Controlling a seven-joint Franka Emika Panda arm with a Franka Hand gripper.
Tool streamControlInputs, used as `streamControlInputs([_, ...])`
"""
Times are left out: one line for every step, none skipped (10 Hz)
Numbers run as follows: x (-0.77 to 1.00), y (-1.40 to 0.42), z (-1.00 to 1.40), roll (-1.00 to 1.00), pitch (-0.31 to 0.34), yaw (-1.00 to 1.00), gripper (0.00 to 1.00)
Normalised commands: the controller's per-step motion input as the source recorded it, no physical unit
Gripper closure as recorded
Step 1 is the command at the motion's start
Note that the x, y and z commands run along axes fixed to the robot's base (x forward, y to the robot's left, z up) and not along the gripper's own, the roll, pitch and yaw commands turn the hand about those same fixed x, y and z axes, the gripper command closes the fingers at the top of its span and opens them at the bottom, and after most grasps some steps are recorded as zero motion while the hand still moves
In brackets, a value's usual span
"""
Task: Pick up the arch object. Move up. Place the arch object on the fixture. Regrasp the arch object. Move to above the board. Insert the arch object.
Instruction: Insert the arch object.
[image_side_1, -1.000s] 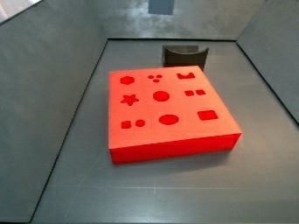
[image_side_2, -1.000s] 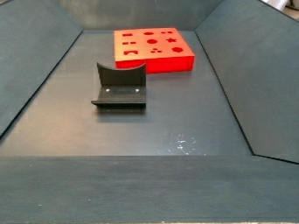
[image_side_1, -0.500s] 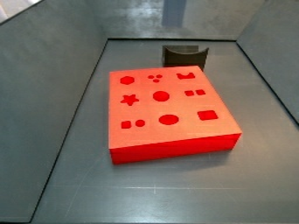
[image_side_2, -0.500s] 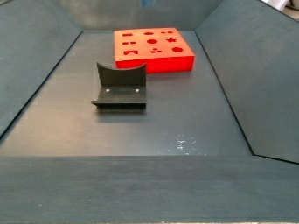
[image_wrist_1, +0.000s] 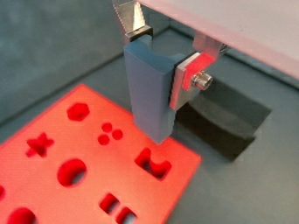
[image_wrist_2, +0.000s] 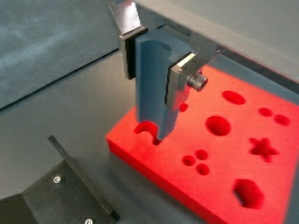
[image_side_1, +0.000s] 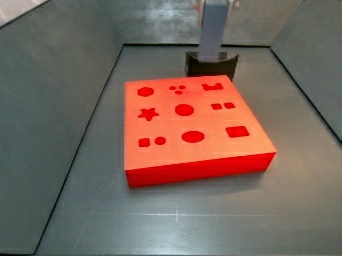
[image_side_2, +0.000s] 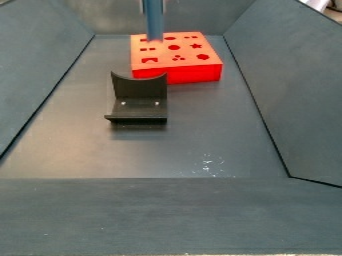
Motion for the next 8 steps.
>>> streamControlInputs([0.05, -0.01, -0.31, 0.0, -0.124, 0.08, 1.0])
streamControlInputs([0.0, 0.0, -0.1, -0.02, -0.091, 0.0, 1.0])
streamControlInputs([0.0, -0.24, -0.6, 0.05, -0.159, 0.18, 1.0])
streamControlInputs([0.0, -0.19, -0.61, 0.01, -0.16, 0.23, 1.0])
streamControlInputs([0.0, -0.1, -0.3, 0.0, -0.12, 0.22, 1.0])
streamControlInputs([0.0, 0.0, -0.14, 0.0, -0.079, 0.2, 1.0])
streamControlInputs([0.0, 0.0, -0.13, 0.0, -0.059, 0.24, 1.0])
streamControlInputs([-0.03, -0.02, -0.23, 0.03, -0.031, 0.46, 1.0])
